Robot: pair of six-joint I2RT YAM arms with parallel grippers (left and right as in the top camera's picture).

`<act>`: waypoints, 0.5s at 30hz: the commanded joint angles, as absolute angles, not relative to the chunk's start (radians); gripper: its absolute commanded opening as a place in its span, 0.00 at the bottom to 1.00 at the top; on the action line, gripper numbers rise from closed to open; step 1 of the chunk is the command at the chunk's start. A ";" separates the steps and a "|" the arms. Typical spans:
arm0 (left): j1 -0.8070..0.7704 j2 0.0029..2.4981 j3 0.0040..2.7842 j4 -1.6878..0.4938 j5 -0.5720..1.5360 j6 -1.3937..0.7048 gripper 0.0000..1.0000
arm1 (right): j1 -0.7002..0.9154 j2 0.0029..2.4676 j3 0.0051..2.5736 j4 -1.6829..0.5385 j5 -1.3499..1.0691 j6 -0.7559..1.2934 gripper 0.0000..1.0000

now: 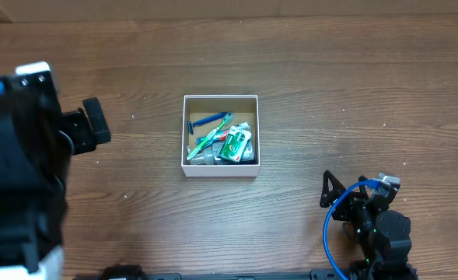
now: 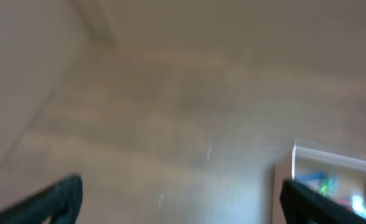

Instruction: Pack container

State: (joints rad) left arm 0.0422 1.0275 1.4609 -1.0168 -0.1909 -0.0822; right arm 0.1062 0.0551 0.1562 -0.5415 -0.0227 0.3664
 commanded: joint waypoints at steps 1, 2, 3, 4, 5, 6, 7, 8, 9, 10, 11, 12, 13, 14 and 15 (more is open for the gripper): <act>0.047 0.822 1.024 -0.836 -0.086 0.004 1.00 | 0.111 0.044 0.147 -0.540 -0.027 0.370 1.00; 0.047 0.765 0.936 -0.797 -0.080 0.004 1.00 | 0.111 0.044 0.147 -0.540 -0.027 0.370 1.00; 0.047 0.699 0.840 -0.756 -0.076 0.003 1.00 | 0.111 0.044 0.147 -0.541 -0.027 0.370 1.00; 0.047 0.642 0.759 -0.727 -0.076 0.000 1.00 | 0.111 0.044 0.147 -0.540 -0.027 0.370 1.00; 0.047 0.590 0.691 -0.704 -0.076 0.000 1.00 | 0.111 0.044 0.147 -0.540 -0.027 0.370 1.00; 0.047 0.538 0.628 -0.686 -0.072 -0.001 1.00 | 0.111 0.044 0.147 -0.540 -0.027 0.370 1.00; 0.047 0.481 0.565 -0.672 -0.065 0.000 1.00 | 0.111 0.044 0.147 -0.540 -0.027 0.370 1.00; 0.047 0.420 0.502 -0.659 -0.058 0.000 1.00 | 0.111 0.044 0.147 -0.540 -0.027 0.370 1.00; 0.047 0.362 0.443 -0.646 -0.056 0.000 1.00 | 0.111 0.044 0.147 -0.540 -0.027 0.370 1.00; 0.047 0.319 0.400 -0.636 -0.051 0.000 1.00 | 0.111 0.044 0.147 -0.540 -0.027 0.370 1.00; 0.047 0.290 0.371 -0.631 -0.048 -0.001 1.00 | 0.111 0.044 0.147 -0.540 -0.027 0.370 1.00; 0.047 0.243 0.323 -0.622 -0.040 0.000 1.00 | 0.111 0.044 0.147 -0.540 -0.027 0.370 1.00; 0.047 0.212 0.293 -0.616 -0.034 0.000 1.00 | 0.111 0.044 0.147 -0.540 -0.027 0.370 1.00; 0.047 0.176 0.257 -0.606 -0.030 -0.002 1.00 | 0.111 0.044 0.147 -0.540 -0.027 0.370 1.00; 0.047 0.154 0.235 -0.596 -0.025 -0.003 1.00 | 0.111 0.044 0.147 -0.540 -0.027 0.370 1.00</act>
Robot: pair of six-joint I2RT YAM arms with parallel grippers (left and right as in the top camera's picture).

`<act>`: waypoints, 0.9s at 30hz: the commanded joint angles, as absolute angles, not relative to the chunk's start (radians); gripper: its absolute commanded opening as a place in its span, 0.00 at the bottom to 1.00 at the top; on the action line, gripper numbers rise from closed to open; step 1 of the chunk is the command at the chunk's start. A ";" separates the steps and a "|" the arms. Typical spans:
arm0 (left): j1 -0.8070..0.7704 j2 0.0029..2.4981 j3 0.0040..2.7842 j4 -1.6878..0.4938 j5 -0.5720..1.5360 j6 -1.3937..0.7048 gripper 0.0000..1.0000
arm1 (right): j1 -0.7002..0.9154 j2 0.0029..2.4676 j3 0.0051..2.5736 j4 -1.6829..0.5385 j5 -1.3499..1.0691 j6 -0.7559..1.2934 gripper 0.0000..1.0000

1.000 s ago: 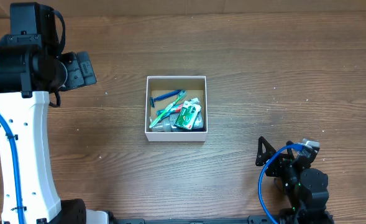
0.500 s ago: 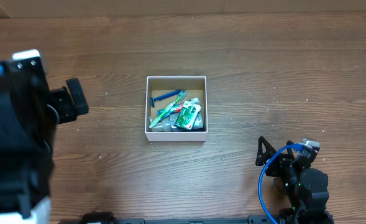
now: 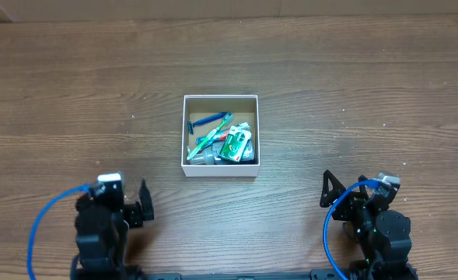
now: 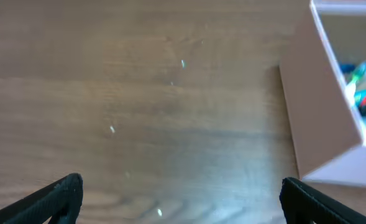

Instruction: Pack container

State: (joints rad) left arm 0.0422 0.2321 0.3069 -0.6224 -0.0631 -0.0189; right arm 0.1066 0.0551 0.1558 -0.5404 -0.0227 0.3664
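Observation:
A white square container point(image 3: 220, 137) stands in the middle of the wooden table, holding a blue razor point(image 3: 208, 120), a green toothbrush point(image 3: 213, 135) and a green-and-red packet point(image 3: 234, 145). In the left wrist view the container point(image 4: 324, 118) is at the right edge, its contents blurred. My left gripper point(image 3: 138, 204) sits near the front left edge of the table, open, with only bare wood between its fingers point(image 4: 61, 193). My right gripper point(image 3: 329, 190) rests at the front right, folded back; its fingers are too small to read.
Brown wooden tabletop point(image 3: 353, 85) stretches all around the container. Blue cables loop off both arm bases at the front edge. A pale strip runs along the far edge of the table.
My left arm has moved from high at the far left of the table down to the front left edge. Its gripper stays open. The container and right arm have not moved.

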 commanded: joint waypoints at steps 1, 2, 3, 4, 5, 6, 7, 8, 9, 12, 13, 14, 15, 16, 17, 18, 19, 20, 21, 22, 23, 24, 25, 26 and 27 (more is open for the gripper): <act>0.047 0.129 0.208 -0.584 -0.022 -0.008 1.00 | 0.111 0.044 0.147 -0.540 -0.027 0.370 1.00; 0.047 0.113 0.189 -0.574 -0.015 -0.008 1.00 | 0.111 0.044 0.147 -0.540 -0.027 0.370 1.00; 0.047 0.100 0.173 -0.566 -0.004 -0.008 1.00 | 0.111 0.044 0.147 -0.540 -0.027 0.370 1.00; 0.047 0.083 0.150 -0.561 0.002 -0.007 1.00 | 0.111 0.044 0.147 -0.540 -0.027 0.370 1.00; 0.046 0.074 0.148 -0.559 0.001 -0.007 1.00 | 0.111 0.044 0.147 -0.540 -0.027 0.370 1.00; 0.046 0.069 0.147 -0.553 0.001 -0.007 1.00 | 0.111 0.044 0.147 -0.540 -0.027 0.370 1.00; 0.046 0.069 0.147 -0.553 0.001 -0.007 1.00 | 0.111 0.044 0.147 -0.540 -0.027 0.370 1.00; 0.046 0.069 0.147 -0.553 0.001 -0.007 1.00 | 0.111 0.044 0.147 -0.540 -0.027 0.370 1.00; 0.046 0.069 0.147 -0.553 0.001 -0.007 1.00 | 0.111 0.044 0.147 -0.540 -0.027 0.370 1.00; 0.046 0.069 0.147 -0.553 0.001 -0.007 1.00 | 0.111 0.044 0.147 -0.540 -0.027 0.370 1.00; 0.046 0.069 0.147 -0.553 0.001 -0.007 1.00 | 0.111 0.044 0.147 -0.540 -0.027 0.370 1.00; 0.046 0.070 0.147 -0.553 0.000 -0.007 1.00 | 0.111 0.044 0.147 -0.540 -0.027 0.370 1.00; 0.046 0.070 0.147 -0.553 0.001 -0.007 1.00 | 0.111 0.044 0.147 -0.540 -0.027 0.370 1.00; 0.046 0.070 0.147 -0.553 0.001 -0.007 1.00 | 0.111 0.044 0.147 -0.540 -0.027 0.370 1.00; 0.046 0.070 0.147 -0.553 0.000 -0.007 1.00 | 0.111 0.044 0.147 -0.540 -0.027 0.370 1.00; 0.046 0.070 0.147 -0.553 0.000 -0.007 1.00 | 0.111 0.044 0.147 -0.540 -0.027 0.370 1.00; 0.046 0.070 0.147 -0.553 0.001 -0.007 1.00 | 0.111 0.044 0.147 -0.540 -0.027 0.370 1.00; 0.046 0.070 0.147 -0.553 0.001 -0.007 1.00 | 0.111 0.044 0.147 -0.540 -0.027 0.370 1.00; 0.046 0.070 0.147 -0.553 0.001 -0.007 1.00 | 0.111 0.044 0.147 -0.540 -0.027 0.370 1.00; 0.046 0.070 0.147 -0.553 0.000 -0.007 1.00 | 0.111 0.044 0.147 -0.540 -0.027 0.370 1.00; 0.046 0.070 0.147 -0.553 0.000 -0.007 1.00 | 0.111 0.044 0.147 -0.540 -0.027 0.370 1.00; 0.046 0.070 0.147 -0.553 0.001 -0.007 1.00 | 0.111 0.044 0.147 -0.540 -0.027 0.370 1.00; 0.046 0.070 0.147 -0.553 0.000 -0.007 1.00 | 0.111 0.044 0.147 -0.540 -0.027 0.371 1.00; 0.046 0.070 0.147 -0.553 0.000 -0.007 1.00 | 0.111 0.044 0.147 -0.540 -0.027 0.370 1.00; 0.046 0.070 0.147 -0.553 0.001 -0.007 1.00 | 0.111 0.044 0.147 -0.540 -0.027 0.370 1.00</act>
